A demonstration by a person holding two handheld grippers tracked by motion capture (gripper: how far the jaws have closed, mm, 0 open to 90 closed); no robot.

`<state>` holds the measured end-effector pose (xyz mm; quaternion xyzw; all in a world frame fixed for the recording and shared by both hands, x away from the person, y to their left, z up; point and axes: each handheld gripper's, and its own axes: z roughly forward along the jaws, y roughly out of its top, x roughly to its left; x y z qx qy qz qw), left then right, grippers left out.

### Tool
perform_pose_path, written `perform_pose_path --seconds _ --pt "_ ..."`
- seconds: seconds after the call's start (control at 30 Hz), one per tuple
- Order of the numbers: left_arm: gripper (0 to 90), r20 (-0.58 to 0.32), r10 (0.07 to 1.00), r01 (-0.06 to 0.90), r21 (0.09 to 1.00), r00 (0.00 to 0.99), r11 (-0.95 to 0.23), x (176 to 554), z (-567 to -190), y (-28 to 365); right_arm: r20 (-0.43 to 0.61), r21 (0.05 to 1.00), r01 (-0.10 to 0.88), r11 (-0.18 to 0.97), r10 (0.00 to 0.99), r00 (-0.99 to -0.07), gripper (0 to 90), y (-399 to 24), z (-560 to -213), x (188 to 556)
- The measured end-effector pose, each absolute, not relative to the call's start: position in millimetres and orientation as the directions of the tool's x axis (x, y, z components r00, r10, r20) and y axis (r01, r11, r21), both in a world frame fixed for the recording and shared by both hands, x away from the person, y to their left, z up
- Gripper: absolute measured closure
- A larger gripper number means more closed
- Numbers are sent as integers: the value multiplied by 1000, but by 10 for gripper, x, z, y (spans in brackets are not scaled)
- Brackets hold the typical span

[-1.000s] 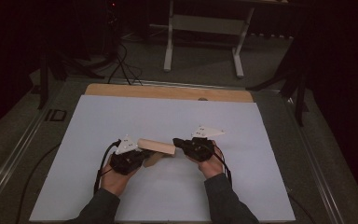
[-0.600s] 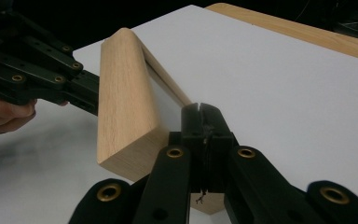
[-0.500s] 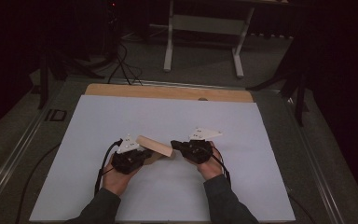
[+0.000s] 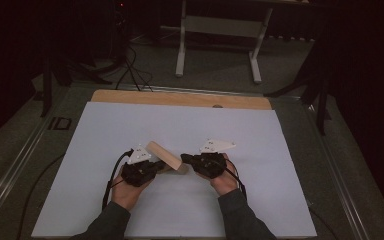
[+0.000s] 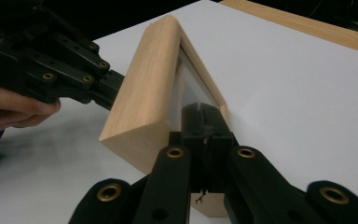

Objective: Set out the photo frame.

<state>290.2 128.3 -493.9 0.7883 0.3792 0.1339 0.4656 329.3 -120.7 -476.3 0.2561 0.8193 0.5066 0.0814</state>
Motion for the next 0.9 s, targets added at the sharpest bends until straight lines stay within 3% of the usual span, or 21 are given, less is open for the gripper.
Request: perform_pose_path --seconds 0.9 --pt "896 -156 746 493 832 647 -254 2968 -4973 1316 78 861 287 419 450 -890 887 -1050 -4757 3099"
